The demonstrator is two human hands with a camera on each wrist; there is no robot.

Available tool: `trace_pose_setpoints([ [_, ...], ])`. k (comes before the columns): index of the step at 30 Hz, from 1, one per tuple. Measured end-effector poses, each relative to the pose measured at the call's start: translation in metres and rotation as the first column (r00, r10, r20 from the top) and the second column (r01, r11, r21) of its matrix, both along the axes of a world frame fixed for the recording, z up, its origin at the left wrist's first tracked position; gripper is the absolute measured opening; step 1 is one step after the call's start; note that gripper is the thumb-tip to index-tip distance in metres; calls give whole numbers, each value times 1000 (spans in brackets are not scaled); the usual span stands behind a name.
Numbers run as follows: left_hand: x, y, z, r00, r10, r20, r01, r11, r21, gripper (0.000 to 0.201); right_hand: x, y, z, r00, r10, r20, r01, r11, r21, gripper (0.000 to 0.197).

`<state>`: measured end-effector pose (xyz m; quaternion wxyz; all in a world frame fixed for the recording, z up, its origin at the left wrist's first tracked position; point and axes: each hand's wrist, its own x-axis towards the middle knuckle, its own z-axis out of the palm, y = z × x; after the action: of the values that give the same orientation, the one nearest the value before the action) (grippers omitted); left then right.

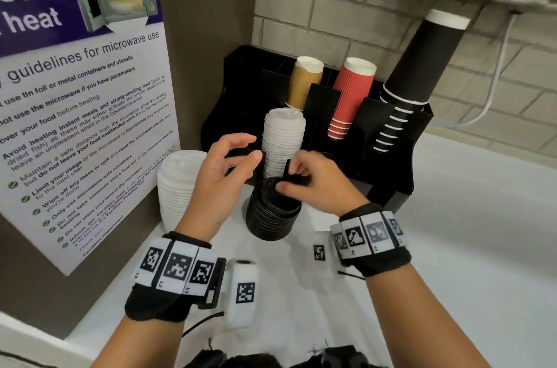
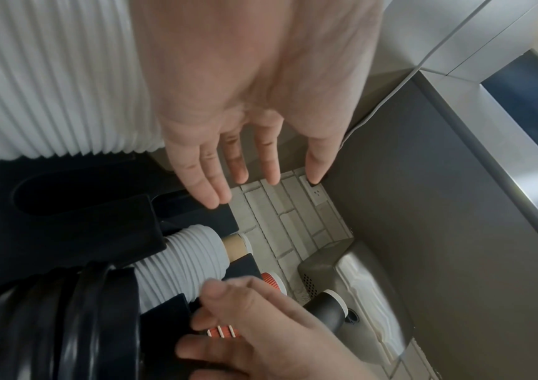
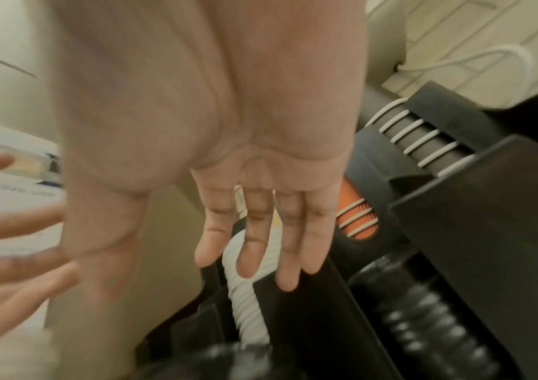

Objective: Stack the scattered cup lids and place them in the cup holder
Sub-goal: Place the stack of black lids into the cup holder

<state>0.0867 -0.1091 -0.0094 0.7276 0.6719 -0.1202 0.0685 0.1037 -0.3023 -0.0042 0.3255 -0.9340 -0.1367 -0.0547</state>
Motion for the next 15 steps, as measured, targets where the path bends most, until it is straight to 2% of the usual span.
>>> trace_pose_setpoints([
  [3, -1, 0, 0, 1000, -1, 3, 1, 1000, -13, 36, -3, 12, -15, 991, 39, -128, -44, 998, -34, 51],
  [6, -1, 1, 0, 1000, -4, 4, 4, 1000, -12, 33, -2, 19, -25, 985, 3, -173, -9, 1000, -30, 62],
  [9, 1, 0, -1, 1000, -8, 10, 8, 1000, -15, 21, 0, 23, -30, 983, -14, -184, 13, 1000, -7, 64],
  [15, 2, 2, -3, 1000, -1, 14, 1, 1000, -7, 26, 0, 26, -33, 990, -20, -140, 24, 999, 30, 60],
])
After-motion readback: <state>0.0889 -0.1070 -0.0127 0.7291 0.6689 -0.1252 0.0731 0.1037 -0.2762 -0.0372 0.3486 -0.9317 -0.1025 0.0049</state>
